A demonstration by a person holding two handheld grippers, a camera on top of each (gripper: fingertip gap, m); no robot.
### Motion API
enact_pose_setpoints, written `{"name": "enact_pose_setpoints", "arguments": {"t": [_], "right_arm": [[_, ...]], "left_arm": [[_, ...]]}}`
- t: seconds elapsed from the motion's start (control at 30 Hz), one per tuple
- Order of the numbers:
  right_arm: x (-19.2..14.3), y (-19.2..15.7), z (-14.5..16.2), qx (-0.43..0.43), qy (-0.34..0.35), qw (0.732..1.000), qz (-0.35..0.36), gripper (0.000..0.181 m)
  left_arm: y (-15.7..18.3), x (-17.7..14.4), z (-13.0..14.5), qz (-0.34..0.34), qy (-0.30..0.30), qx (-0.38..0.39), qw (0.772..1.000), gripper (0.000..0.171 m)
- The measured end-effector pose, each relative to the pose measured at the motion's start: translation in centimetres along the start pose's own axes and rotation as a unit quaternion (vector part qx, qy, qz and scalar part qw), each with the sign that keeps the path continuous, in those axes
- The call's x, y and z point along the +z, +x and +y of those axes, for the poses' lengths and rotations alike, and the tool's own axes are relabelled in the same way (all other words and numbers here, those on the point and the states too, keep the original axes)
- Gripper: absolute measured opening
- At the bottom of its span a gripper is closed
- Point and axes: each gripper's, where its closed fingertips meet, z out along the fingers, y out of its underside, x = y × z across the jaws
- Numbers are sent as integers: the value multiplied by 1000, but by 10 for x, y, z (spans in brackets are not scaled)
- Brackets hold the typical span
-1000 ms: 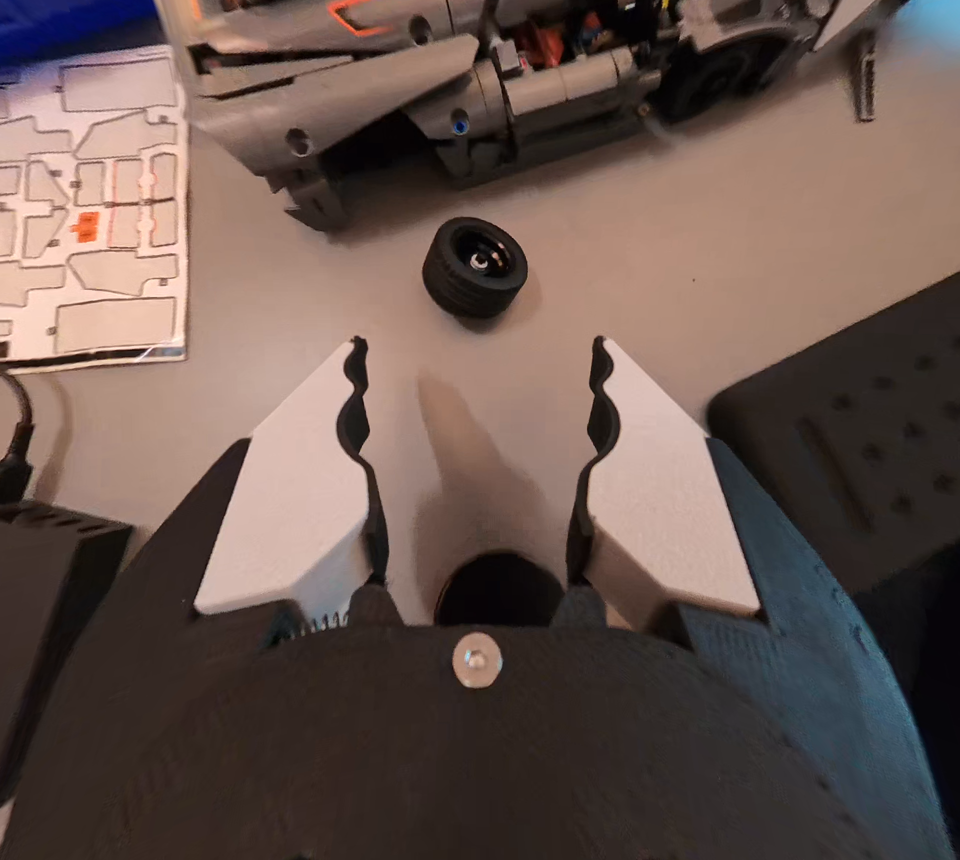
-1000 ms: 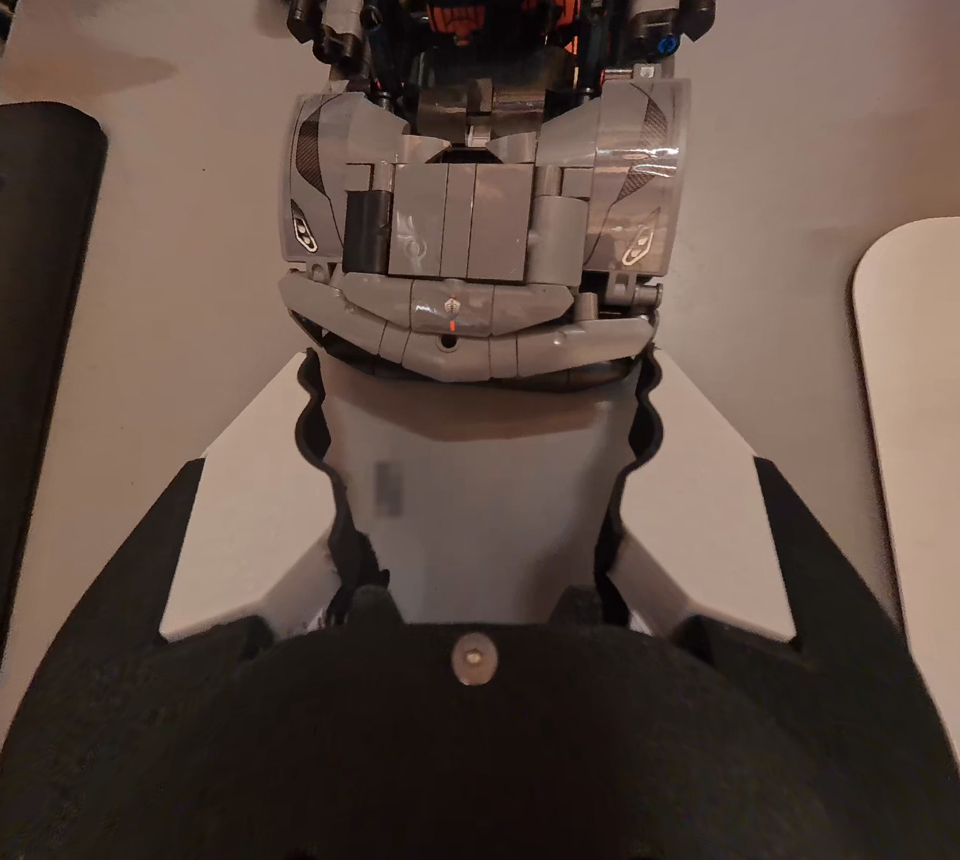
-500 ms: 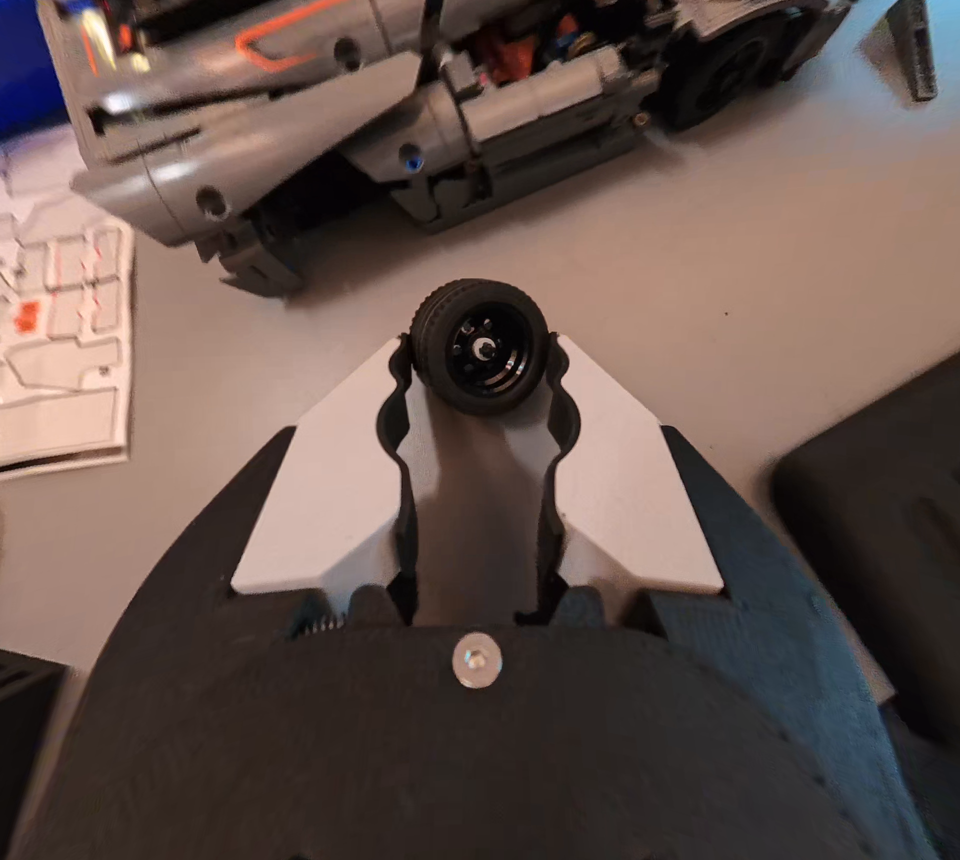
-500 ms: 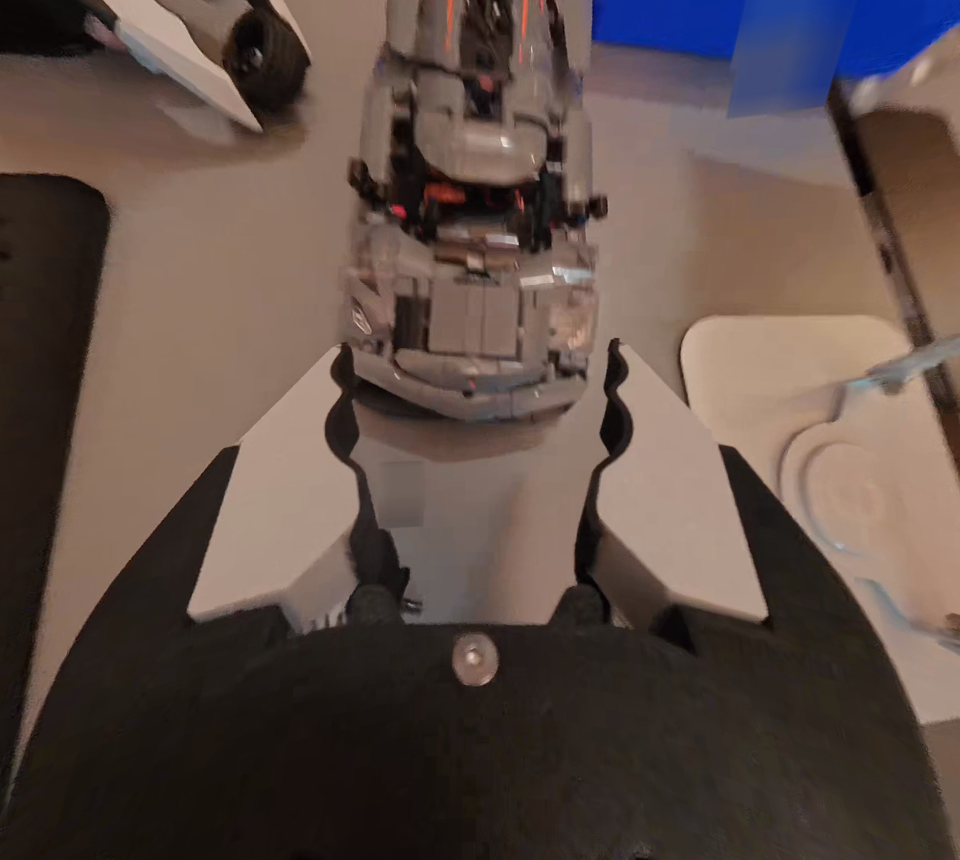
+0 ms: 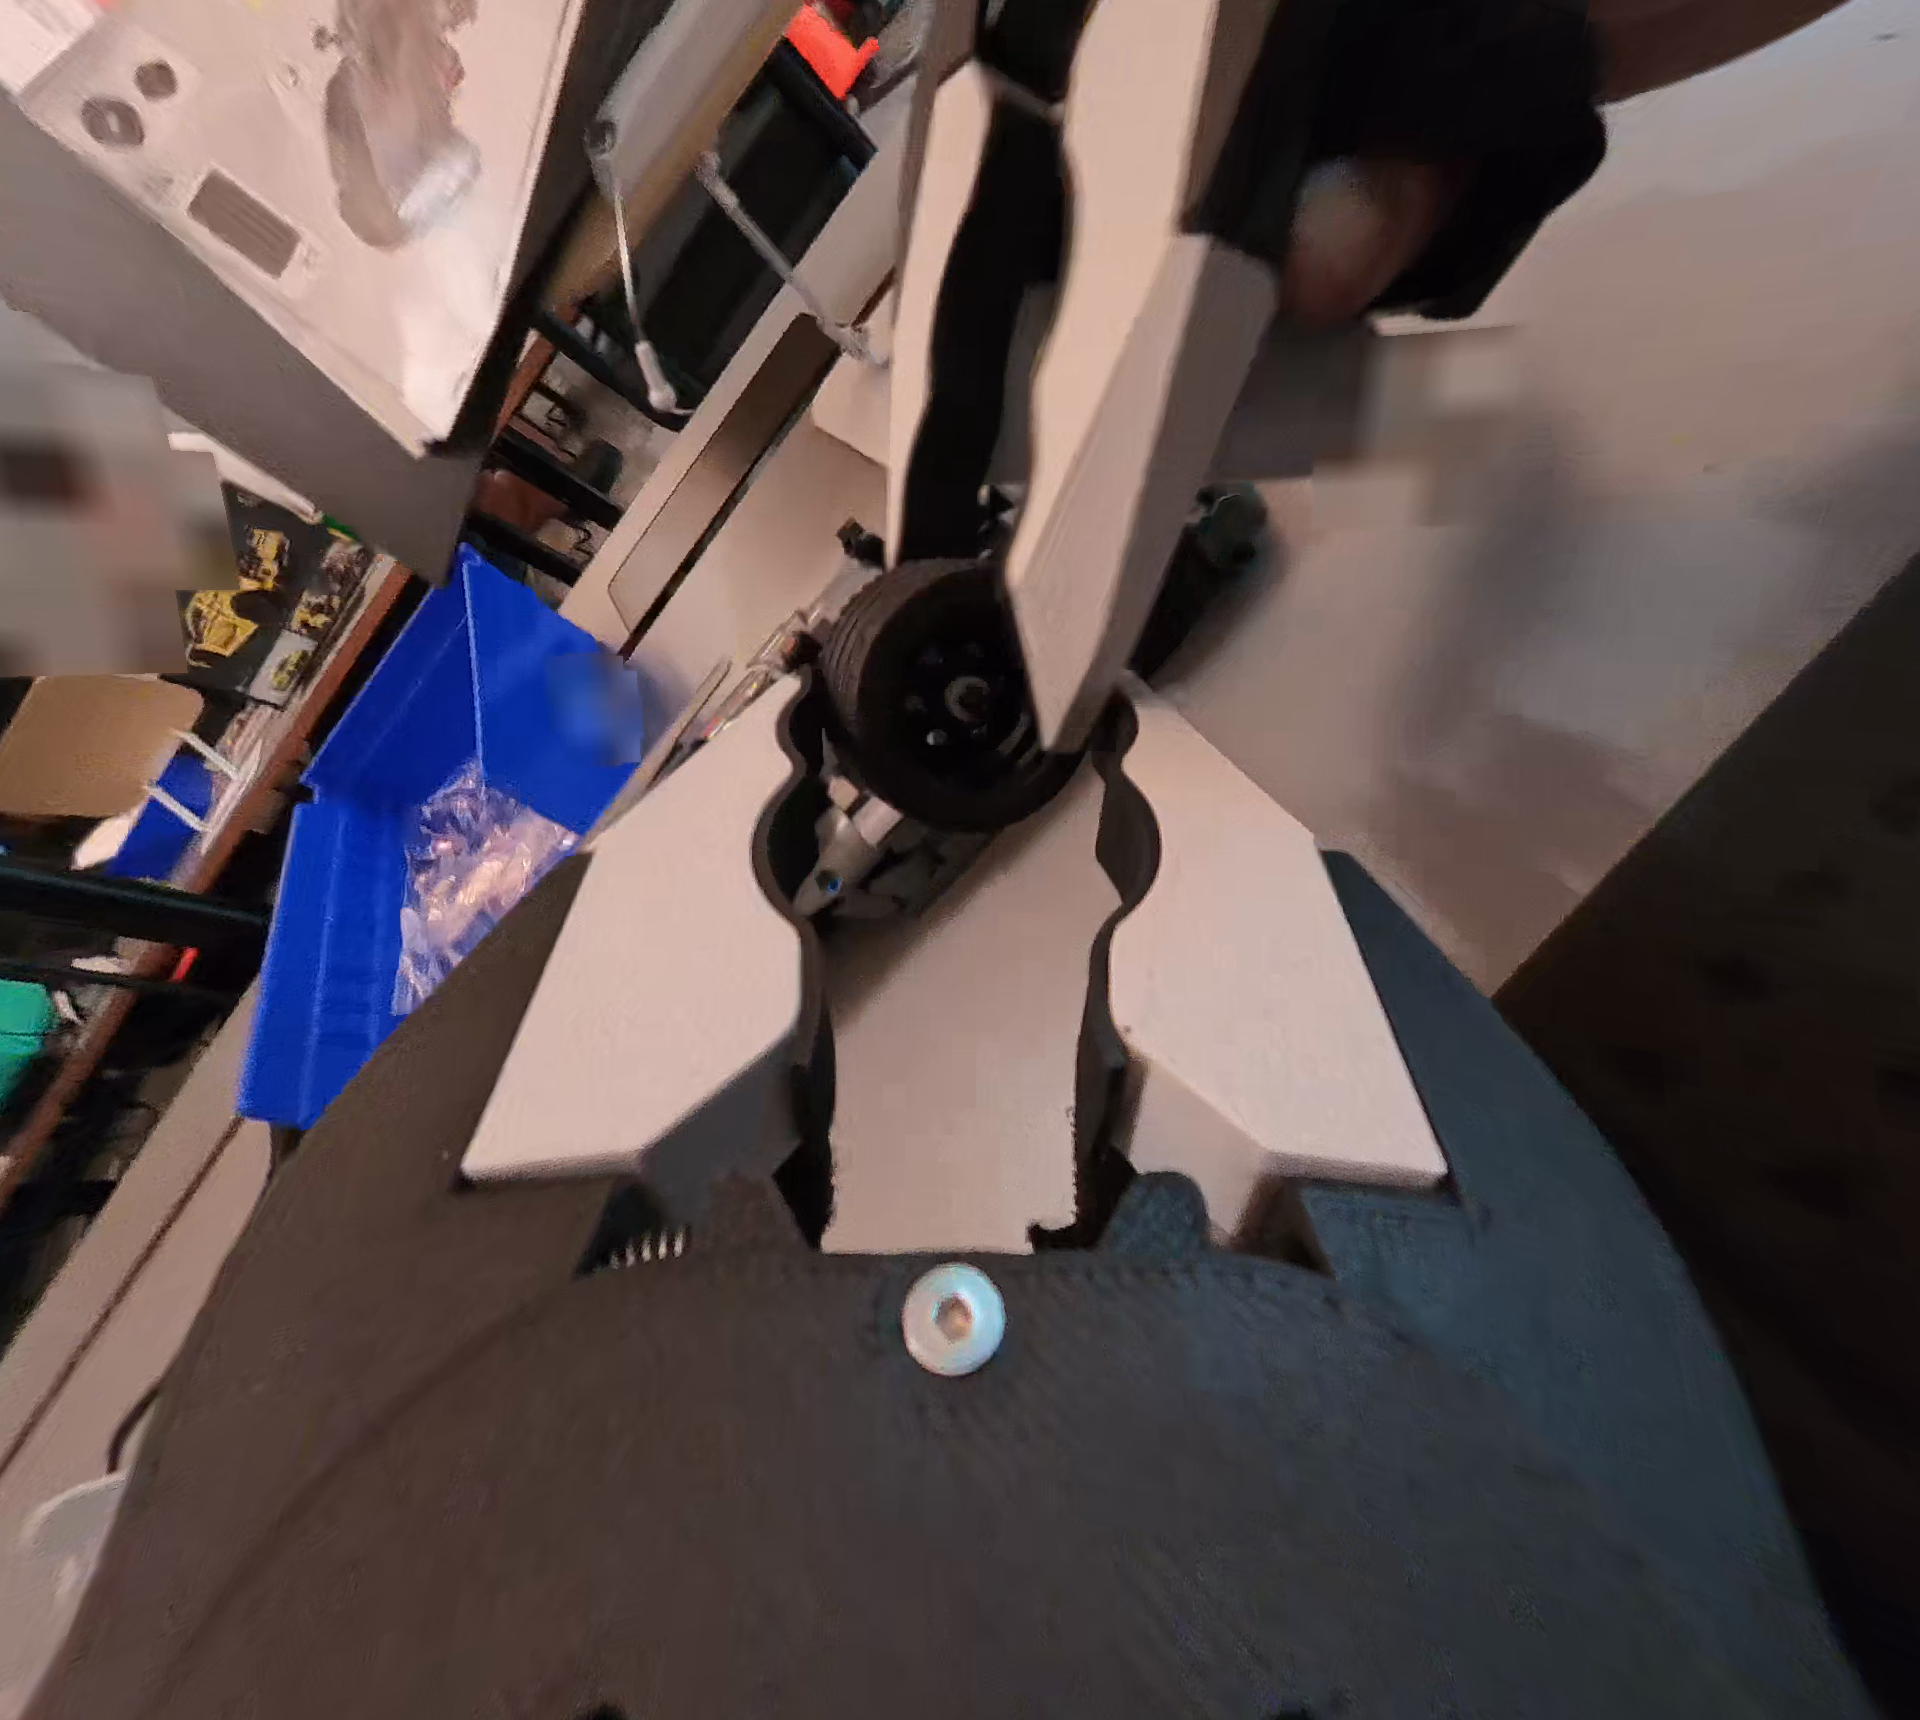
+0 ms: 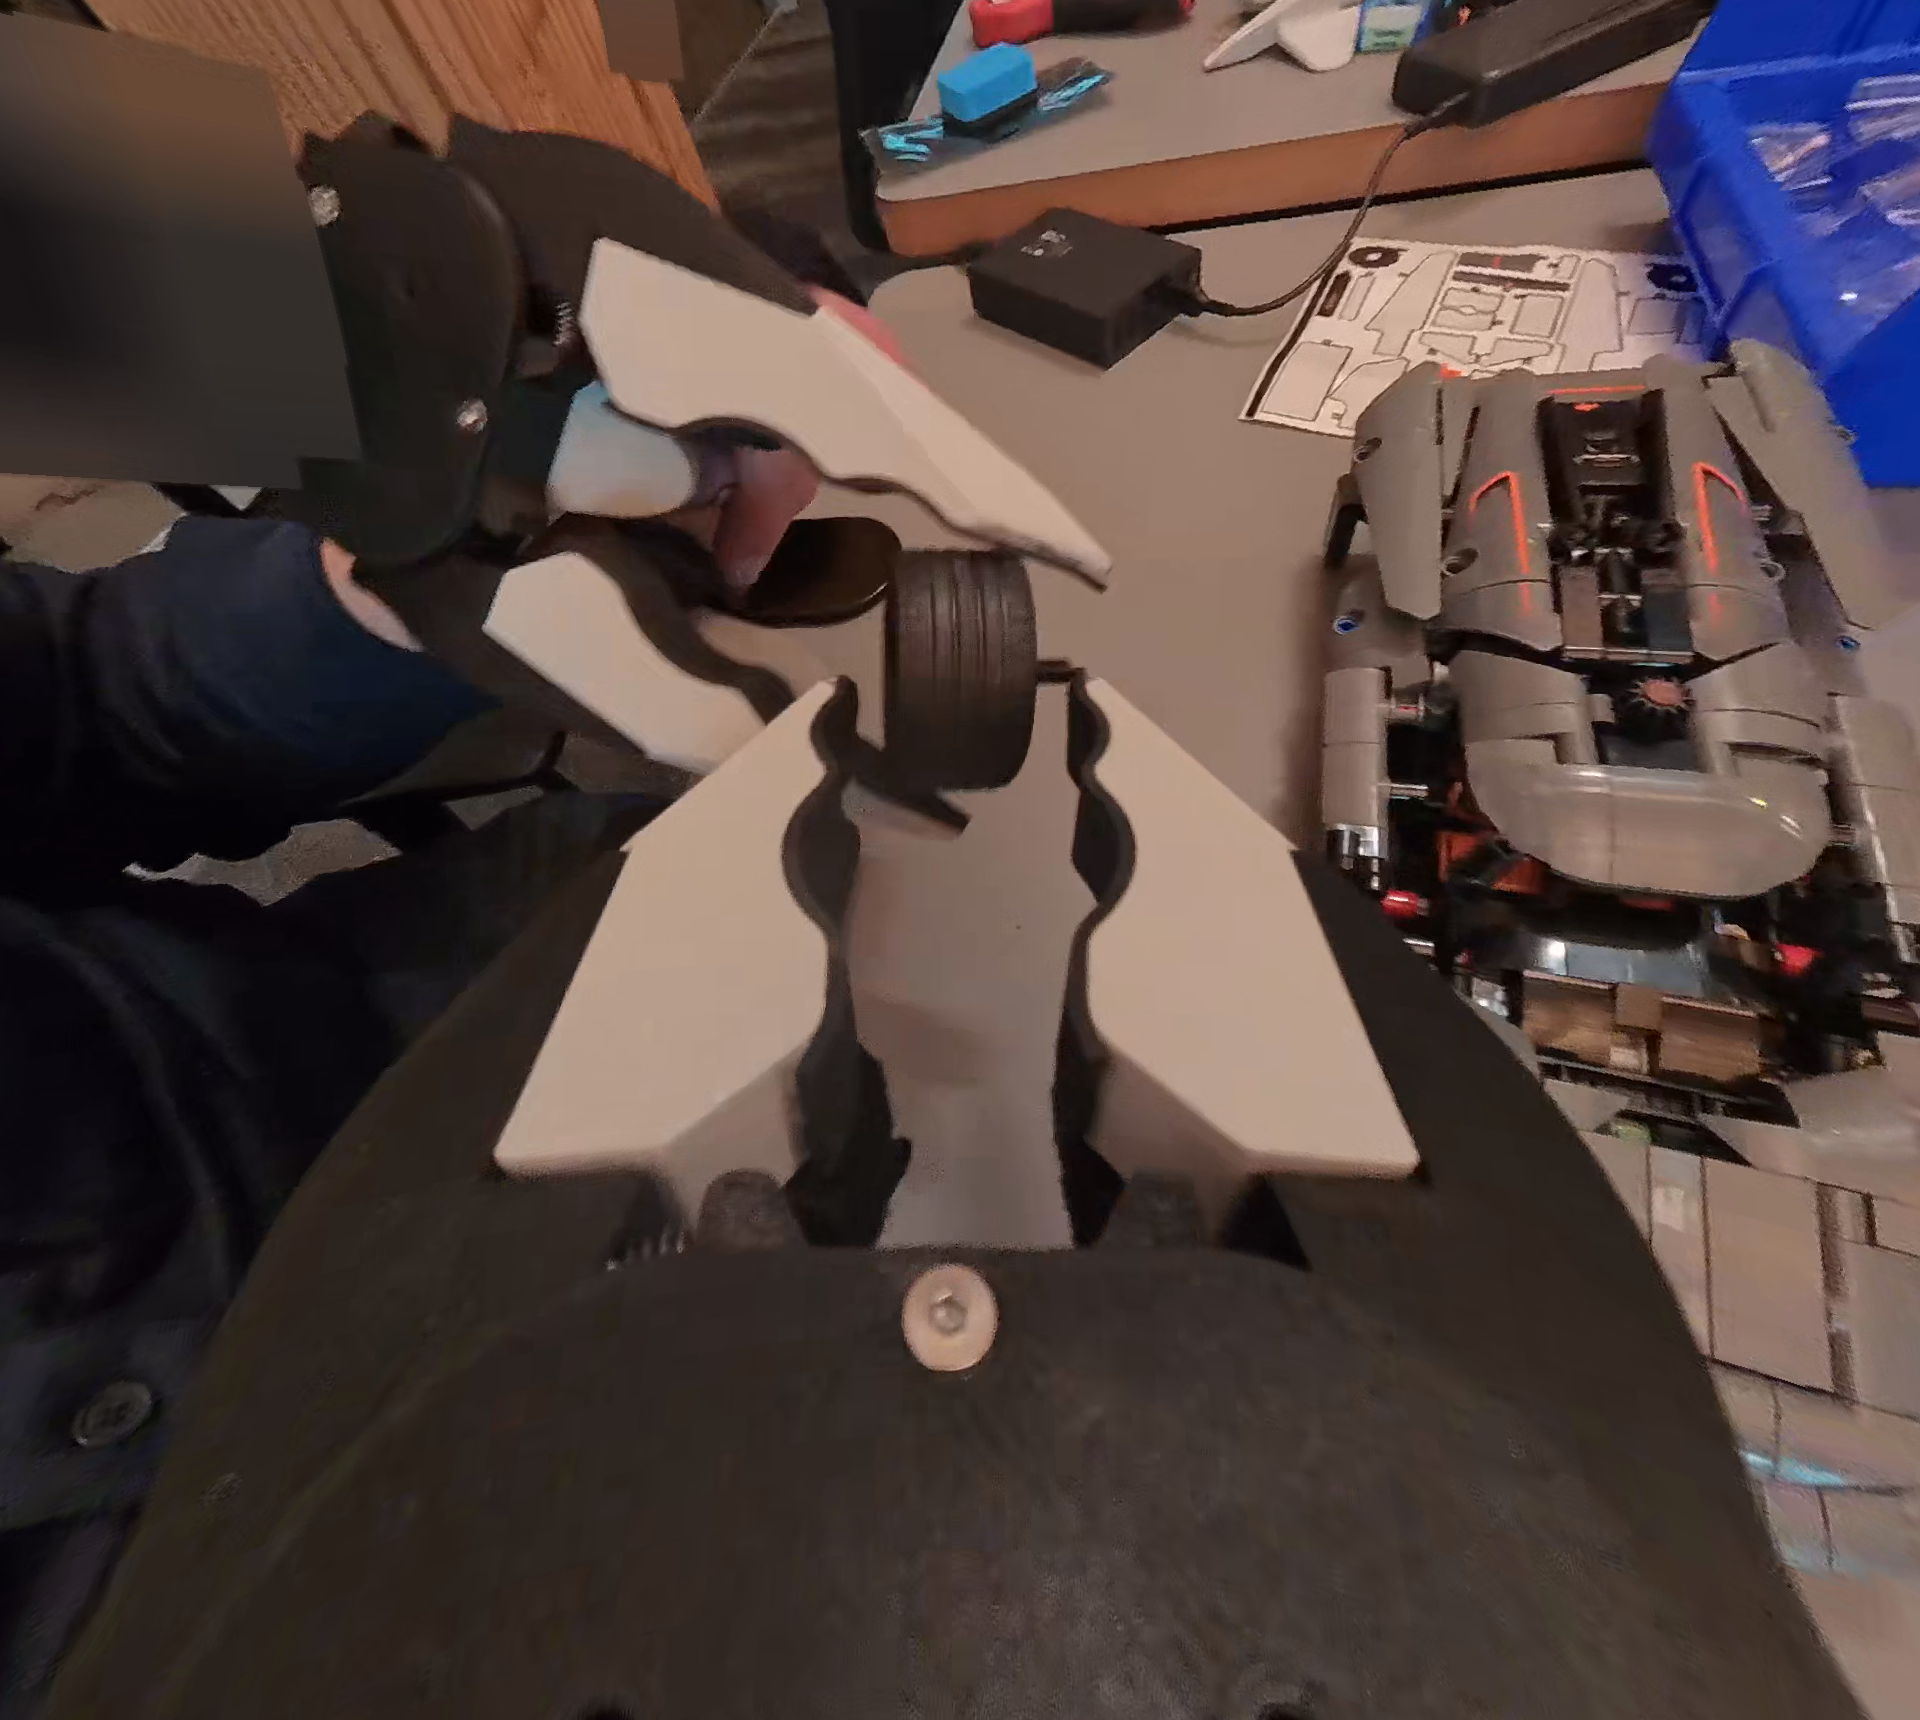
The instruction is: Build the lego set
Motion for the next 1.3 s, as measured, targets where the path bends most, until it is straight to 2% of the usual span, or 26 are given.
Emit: {"name": "enact_pose_setpoints", "arguments": {"t": [0.03,0.1,0.2,0.37,0.47,0.7,0.8,1.0,1.23,1.3], "right_arm": [[-1,1,-2,-1,10,1000,4,31],[-6,-2,-7,-4,30,1000,-5,29],[-15,-1,-13,-61,40,997,23,29],[-26,-11,-20,-212,38,973,85,29],[-30,-21,-21,-253,41,963,86,29],[-43,-44,-24,-188,95,977,-24,28],[-45,-48,-25,-156,106,980,-59,29],[-54,-53,-28,-112,126,980,-107,30],[-58,-54,-24,-103,119,980,-124,33],[-62,-55,-23,-94,112,980,-136,40]], "left_arm": [[2,0,-5,-3,0,15,1000,49],[-1,-3,-11,-35,1,51,998,50],[-2,-8,-21,-22,30,20,999,48],[2,-25,-38,52,108,-59,991,41],[8,-31,-41,95,130,-81,984,37],[18,-49,-58,152,212,-101,960,24],[21,-53,-64,171,230,-103,952,22],[21,-56,-75,203,262,-136,934,21],[26,-56,-78,253,279,-168,911,21],[23,-60,-80,263,297,-187,899,21]]}}
